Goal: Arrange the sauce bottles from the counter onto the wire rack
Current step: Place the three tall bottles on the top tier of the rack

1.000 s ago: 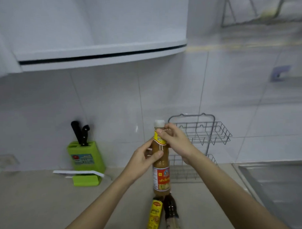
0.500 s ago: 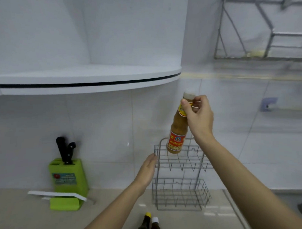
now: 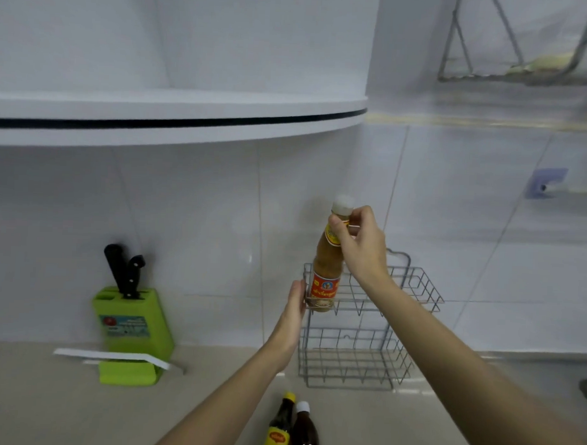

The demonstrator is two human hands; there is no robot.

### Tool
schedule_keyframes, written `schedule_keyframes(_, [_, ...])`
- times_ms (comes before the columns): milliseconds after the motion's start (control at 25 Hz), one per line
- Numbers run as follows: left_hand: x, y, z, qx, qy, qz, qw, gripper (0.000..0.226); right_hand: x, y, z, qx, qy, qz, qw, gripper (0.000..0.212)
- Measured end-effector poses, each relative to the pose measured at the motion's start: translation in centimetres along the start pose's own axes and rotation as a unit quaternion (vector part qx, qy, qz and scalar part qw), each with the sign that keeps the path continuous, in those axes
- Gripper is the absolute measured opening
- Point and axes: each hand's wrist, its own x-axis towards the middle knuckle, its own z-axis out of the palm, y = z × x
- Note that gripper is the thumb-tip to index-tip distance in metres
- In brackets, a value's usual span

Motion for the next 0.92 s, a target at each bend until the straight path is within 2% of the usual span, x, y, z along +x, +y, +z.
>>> schedule_keyframes(360, [-0.2,-0.1,0.1,0.032,-0.014,0.009,0.999,0.059,-0.8,-1.0,0.8,-0.015,-0.02,-0.015,1.0,0.027])
schedule_keyframes(520, [0.0,-0.4,-0.1,0.052,-0.018,0.02,0.998,0.062,-0.8,-1.1,0.6,0.01,-0.023,0.009,1.0,0.031])
schedule_keyframes(680, [-0.1,-0.2,-0.7,0.087,-0.037,0.011,0.995,0.064,-0.9,-1.3,-0.4,0.032,-0.076,0.057,0.995,0.046])
schedule_keyframes(760, [-0.5,-0.9,-1.5,0.138,-0.028,0.017,0.99,0.068,-2.1,-1.0,-1.1,-0.013,-0.013,0.015,1.0,0.05])
schedule_keyframes(840, [-0.8,-2.2,-3.3,0.274,0.037,0.05,0.96,0.067,-4.8,0.2,-2.0,-0.052,0.092,-0.099,0.989,0.033])
schedule_keyframes(880, [-1.0,-3.1,-4.5,0.344,0.062,0.056,0.935,0.064,-6.7,1.5,-2.3,-0.063,0.11,-0.137,0.982,0.021])
schedule_keyframes(920, [-1.1,-4.1,-5.6,0.396,0.072,0.05,0.914,0.057,-8.9,3.1,-2.5,-0.074,0.089,-0.153,0.981,0.013])
